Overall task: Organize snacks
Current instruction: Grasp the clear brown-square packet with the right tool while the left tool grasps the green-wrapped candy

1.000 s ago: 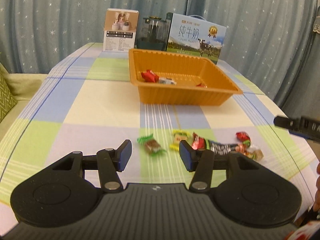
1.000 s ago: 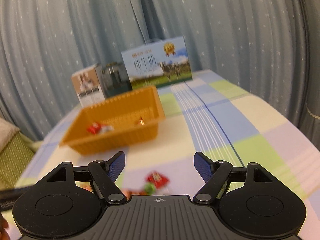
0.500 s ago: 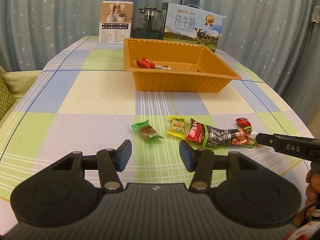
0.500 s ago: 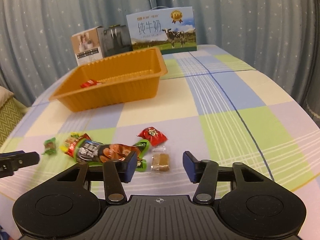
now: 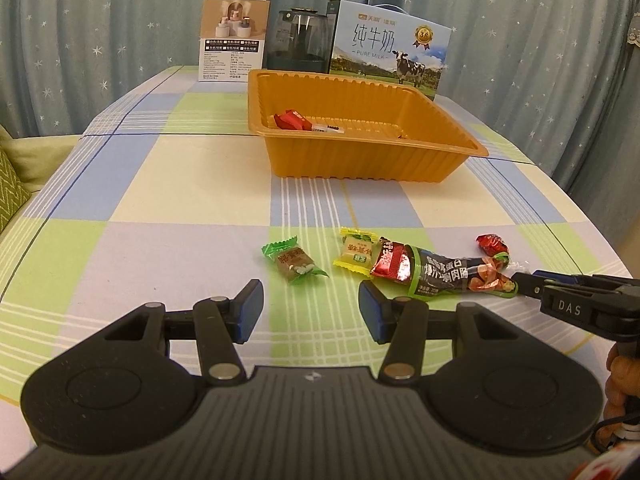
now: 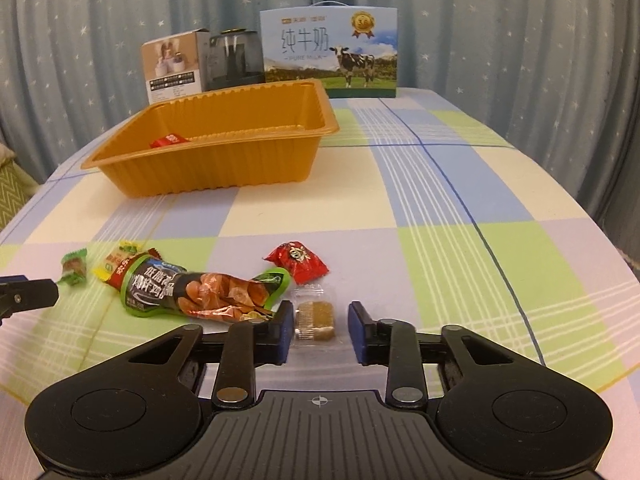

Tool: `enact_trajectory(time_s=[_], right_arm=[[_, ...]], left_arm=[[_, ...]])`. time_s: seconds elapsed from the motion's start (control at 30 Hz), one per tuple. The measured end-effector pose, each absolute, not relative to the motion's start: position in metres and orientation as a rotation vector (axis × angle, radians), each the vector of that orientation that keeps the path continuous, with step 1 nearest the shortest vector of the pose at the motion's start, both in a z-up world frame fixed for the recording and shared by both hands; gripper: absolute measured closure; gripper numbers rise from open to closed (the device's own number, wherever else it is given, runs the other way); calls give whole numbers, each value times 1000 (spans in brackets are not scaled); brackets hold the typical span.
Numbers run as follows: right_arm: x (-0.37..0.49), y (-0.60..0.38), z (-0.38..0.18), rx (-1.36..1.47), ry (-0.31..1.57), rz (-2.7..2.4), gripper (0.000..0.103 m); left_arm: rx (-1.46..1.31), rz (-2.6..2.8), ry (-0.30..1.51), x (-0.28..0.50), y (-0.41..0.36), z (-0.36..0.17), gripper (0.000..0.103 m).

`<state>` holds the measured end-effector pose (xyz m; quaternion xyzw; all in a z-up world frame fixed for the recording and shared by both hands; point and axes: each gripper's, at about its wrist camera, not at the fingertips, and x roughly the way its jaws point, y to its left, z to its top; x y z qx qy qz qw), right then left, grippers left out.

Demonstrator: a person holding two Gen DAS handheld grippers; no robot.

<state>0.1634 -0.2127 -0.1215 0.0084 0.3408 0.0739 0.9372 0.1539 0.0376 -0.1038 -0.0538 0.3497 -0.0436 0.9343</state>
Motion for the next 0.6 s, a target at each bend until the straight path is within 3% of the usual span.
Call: enact_trajectory(time_s=[0.43,0.6], right_arm=[[159,-223,-112,89,654,102,82],[160,-224,-113,105,664,100,82]], left_arm=[[-106,-52,695,171,37,-107,55],[-117,-40,705,184,36,-113,60]])
